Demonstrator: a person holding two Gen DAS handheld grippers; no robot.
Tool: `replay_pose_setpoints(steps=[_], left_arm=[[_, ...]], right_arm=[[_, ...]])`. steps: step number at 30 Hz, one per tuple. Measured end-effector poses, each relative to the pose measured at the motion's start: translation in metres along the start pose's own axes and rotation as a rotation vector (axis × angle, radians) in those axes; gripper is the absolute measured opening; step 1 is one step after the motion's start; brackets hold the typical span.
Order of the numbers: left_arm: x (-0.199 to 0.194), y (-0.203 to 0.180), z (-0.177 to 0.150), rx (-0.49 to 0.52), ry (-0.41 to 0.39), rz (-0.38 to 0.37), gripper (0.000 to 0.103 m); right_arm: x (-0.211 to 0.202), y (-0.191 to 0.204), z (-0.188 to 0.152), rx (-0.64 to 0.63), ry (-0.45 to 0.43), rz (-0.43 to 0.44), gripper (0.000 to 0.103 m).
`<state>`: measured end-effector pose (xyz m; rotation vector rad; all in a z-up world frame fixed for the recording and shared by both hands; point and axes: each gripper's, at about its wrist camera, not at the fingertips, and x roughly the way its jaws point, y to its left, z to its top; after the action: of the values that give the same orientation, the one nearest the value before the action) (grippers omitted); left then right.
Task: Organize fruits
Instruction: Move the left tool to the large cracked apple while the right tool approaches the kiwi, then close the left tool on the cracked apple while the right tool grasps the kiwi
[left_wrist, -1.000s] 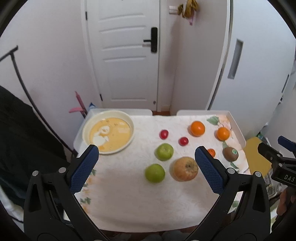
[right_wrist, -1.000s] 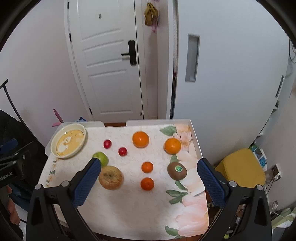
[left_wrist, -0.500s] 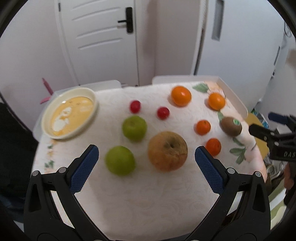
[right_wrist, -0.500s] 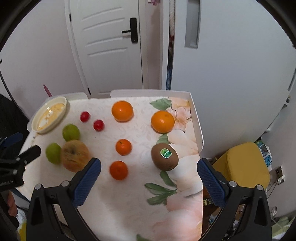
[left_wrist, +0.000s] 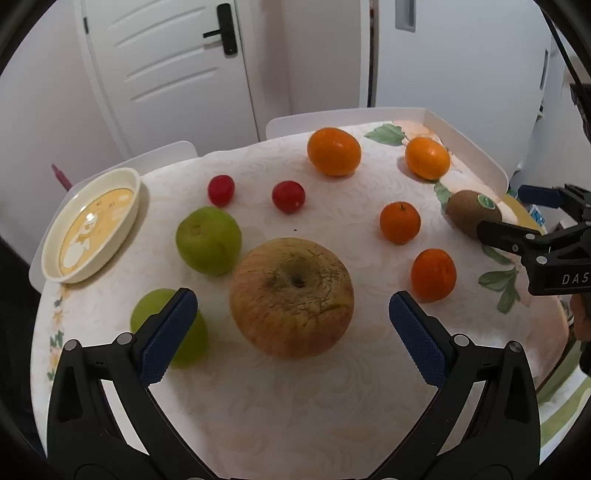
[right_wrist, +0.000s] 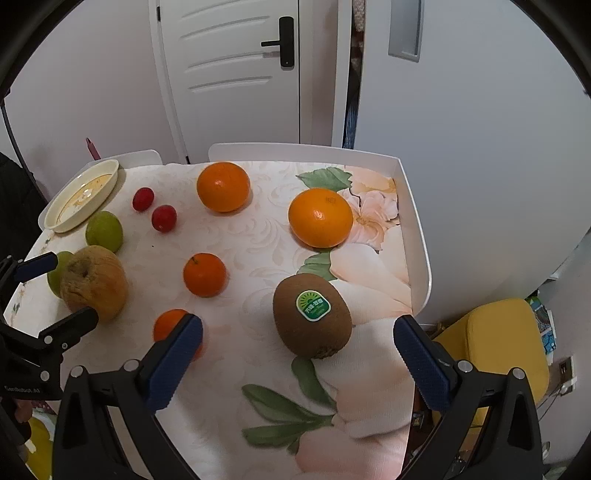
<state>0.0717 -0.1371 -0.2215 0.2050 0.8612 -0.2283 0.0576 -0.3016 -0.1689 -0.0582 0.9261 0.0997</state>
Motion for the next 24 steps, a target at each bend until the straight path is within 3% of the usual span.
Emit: replay_pose_setpoints(steps=[4, 13, 24], left_arm=[[0.011, -0.003, 0.001, 0.009, 0.012, 0.007, 0.103], [0.029, -0.004, -0.002, 0.019, 0.063, 0.037, 0.079], [0.028, -0.001, -0.004, 0.017, 0.062, 0.020, 0.079]], right_arm=[[0.008, -0.003, -0.001, -0.010, -0.001, 0.012, 0.103], [0.024, -0.006, -0.002, -0.021, 0.021, 0.034, 0.085], [0.033, -0.005, -0.005, -0.026, 0.037, 0.040, 0.065]])
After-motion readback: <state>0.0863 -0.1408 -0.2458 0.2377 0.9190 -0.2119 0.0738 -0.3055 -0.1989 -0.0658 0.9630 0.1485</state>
